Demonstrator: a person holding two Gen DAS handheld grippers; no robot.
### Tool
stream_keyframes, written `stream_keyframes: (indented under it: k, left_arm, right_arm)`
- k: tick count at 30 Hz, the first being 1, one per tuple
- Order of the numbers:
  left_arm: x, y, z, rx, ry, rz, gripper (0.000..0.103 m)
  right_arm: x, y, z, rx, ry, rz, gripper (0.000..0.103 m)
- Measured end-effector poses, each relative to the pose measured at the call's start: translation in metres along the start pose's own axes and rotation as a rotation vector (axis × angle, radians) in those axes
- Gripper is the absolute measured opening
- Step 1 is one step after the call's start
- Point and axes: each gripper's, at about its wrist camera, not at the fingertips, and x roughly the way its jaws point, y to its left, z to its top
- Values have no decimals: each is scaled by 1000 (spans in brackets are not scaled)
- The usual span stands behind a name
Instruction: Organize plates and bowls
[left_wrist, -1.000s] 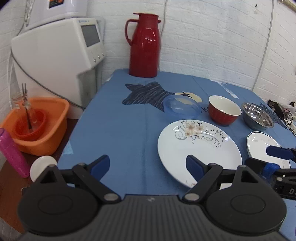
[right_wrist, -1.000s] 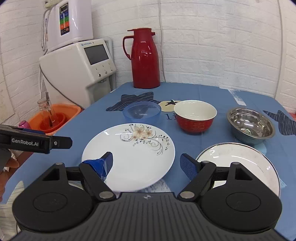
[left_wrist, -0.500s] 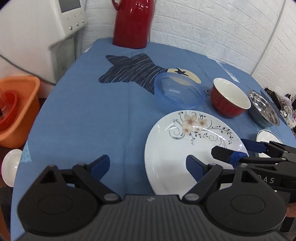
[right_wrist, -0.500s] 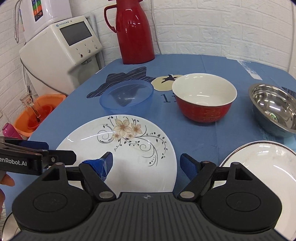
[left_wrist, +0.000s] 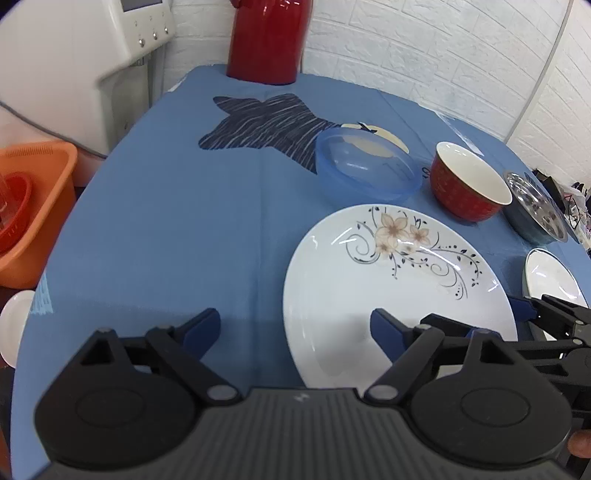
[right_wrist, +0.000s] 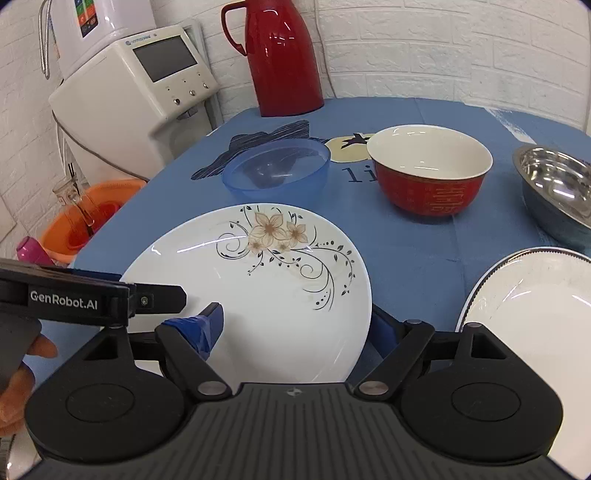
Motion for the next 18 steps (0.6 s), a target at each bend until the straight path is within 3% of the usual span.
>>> stream_keyframes:
  k: [2,10,13,15,18]
  left_arm:
    - [0,0,-1,8,-7,1,83]
    - [1,-6,-4,47,-10,32,80]
    - [-2,-10,-5,81,-21,41,65]
    - [-4,-14,-4,97,-17,-3,38]
    - [-4,-16,-4,91,-17,-7,34]
  right_arm:
    - [2,9,-5,-103,-12,-36,70]
    - [-1,9,-11,-97,-43,-24,71]
    - [-3,7,-15,-124,-69,-9,67]
    - [-5,5,-16,-123,-71,-6,64]
    - [-7,6,-15,-105,-61,-14,61]
